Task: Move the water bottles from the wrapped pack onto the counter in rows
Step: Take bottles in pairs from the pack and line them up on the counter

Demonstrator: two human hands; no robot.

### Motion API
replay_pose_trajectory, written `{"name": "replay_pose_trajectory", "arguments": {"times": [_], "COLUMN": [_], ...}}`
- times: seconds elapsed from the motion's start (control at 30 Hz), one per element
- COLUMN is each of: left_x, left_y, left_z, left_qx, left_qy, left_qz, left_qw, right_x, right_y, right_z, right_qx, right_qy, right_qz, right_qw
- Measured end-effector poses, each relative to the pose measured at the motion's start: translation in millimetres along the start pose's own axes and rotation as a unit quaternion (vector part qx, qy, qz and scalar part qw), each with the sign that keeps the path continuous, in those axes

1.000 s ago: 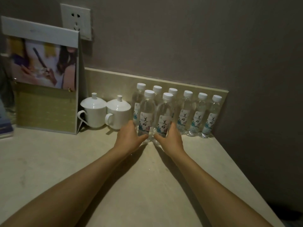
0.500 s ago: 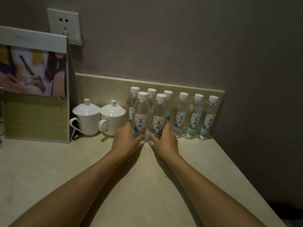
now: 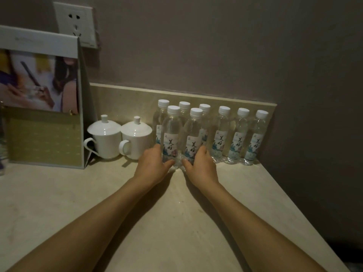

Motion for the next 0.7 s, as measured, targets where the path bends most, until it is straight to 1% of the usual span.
{"name": "replay_pose_trajectory", "arguments": {"times": [0.2,0.33,0.53,0.7], "left_x": [-0.5,-1.9,-1.5,-2.5], "left_y": [-2.1,-1.7,-1.7,-1.3], "left_z": [0.8,1.3,5.7,4.2], "left_qx": [0.005,0.002,0.006,0.002], "left_qy": [-0.012,-0.004,0.010,0.005], "left_qz": [-0.006,0.000,0.003,0.011], "left_qw": [1.000,1.000,1.000,1.000], "right_x": [-1.0,-3.5,-1.9,-2.4], "right_y": [1.3,1.2,-0.2,-3.1], "right_z": [3.5,4.5,8.3,7.5], "right_qx": [0.009,0.025,0.033,0.038], "right_qy": [-0.003,-0.001,0.015,0.007], "right_qz": [-0.028,-0.057,-0.062,-0.056], "right_qw": [1.000,0.998,0.997,0.998]}}
Point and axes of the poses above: each hand's wrist, its own z-axis away from the middle knuckle, its own x-axis out of the palm, y = z × x, the point moved 3 cm from there along -z, towards the middle knuckle, and after that the axes turned 9 degrees about -y, right-handed, at the moved point
